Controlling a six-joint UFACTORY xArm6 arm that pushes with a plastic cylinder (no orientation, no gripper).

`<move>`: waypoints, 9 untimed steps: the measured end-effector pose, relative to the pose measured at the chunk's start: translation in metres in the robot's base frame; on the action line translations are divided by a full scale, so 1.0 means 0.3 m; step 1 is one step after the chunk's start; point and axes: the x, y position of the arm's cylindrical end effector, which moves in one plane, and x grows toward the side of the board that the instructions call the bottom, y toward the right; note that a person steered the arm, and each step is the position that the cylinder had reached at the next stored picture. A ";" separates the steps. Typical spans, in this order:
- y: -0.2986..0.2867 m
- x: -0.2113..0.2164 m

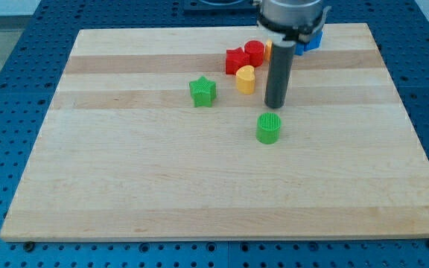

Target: Push the yellow heart to the left of the red star

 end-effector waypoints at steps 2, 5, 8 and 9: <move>-0.009 -0.092; -0.197 -0.055; -0.331 0.021; -0.331 0.007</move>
